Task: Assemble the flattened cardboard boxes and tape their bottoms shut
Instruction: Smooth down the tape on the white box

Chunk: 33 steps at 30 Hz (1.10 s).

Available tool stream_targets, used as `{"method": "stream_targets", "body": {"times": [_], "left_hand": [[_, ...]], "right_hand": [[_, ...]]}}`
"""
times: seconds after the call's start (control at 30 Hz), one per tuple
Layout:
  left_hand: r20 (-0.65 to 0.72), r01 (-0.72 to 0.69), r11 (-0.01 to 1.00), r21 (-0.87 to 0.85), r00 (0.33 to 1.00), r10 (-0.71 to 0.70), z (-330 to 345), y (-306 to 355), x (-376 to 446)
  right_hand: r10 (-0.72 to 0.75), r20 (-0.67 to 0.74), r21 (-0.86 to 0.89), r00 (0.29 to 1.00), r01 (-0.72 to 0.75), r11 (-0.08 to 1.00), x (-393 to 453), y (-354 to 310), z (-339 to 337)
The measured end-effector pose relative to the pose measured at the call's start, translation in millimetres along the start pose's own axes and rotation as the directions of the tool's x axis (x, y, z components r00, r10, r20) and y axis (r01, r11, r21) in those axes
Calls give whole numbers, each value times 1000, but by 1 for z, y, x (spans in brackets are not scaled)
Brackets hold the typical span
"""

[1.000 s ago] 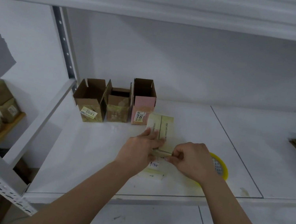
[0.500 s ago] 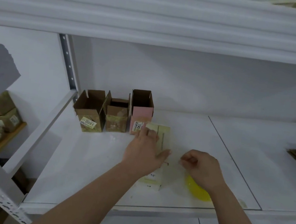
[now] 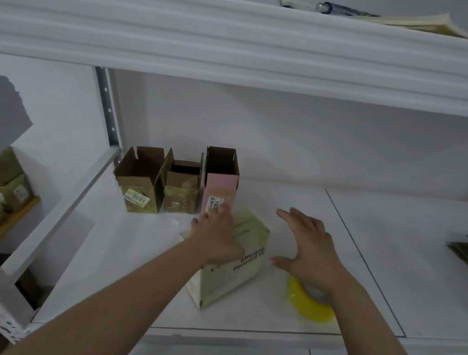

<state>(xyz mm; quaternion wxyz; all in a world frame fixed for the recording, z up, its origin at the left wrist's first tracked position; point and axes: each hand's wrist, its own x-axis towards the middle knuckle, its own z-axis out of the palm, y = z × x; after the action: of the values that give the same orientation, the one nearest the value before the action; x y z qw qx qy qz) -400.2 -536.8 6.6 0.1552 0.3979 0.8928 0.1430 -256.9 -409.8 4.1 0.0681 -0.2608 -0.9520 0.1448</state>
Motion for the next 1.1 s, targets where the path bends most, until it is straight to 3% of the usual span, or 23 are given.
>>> {"method": "stream_targets", "body": {"times": [0.13, 0.23, 0.27, 0.33, 0.4, 0.43, 0.57, 0.73, 0.97, 1.1], "left_hand": [[-3, -327, 933, 152, 943, 332, -18, -2, -12], [21, -416, 867, 276, 904, 427, -28, -4, -14], [-36, -401, 866, 299, 902, 431, -28, -6, -14], [-294, -299, 909, 292, 876, 383, -25, -12, -16], [-536, -224, 970, 95, 809, 239, -18, -19, -15], [-554, -239, 971, -29, 812, 183, -16, -21, -16], [-248, -266, 821, -506, 956, 157, -4, -17, -16], [-124, -140, 624, -769, 990, 69, 7, -25, -8], [-41, -140, 609, -781, 984, 174, 31, -54, -5], [-5, -199, 642, -740, 957, 292, 33, -70, -9]], "right_hand": [[-132, 123, -223, 984, 157, 962, 13, -23, -7], [-168, 164, -257, 972, 207, 944, 19, -38, -6], [-171, 120, -240, 978, 196, 951, 21, -42, -5], [-121, -24, -209, 992, 113, 971, 23, -47, -4], [1, -116, -163, 993, -20, 986, 23, -48, -4], [68, -128, -124, 989, -84, 989, 22, -49, -4], [195, -127, 115, 972, -181, 977, 18, -48, 2], [194, -128, 318, 973, -145, 937, 12, -39, 9], [124, -56, 502, 991, -79, 861, -13, -25, 36], [118, 5, 422, 993, -110, 900, -20, -29, 43]]}}
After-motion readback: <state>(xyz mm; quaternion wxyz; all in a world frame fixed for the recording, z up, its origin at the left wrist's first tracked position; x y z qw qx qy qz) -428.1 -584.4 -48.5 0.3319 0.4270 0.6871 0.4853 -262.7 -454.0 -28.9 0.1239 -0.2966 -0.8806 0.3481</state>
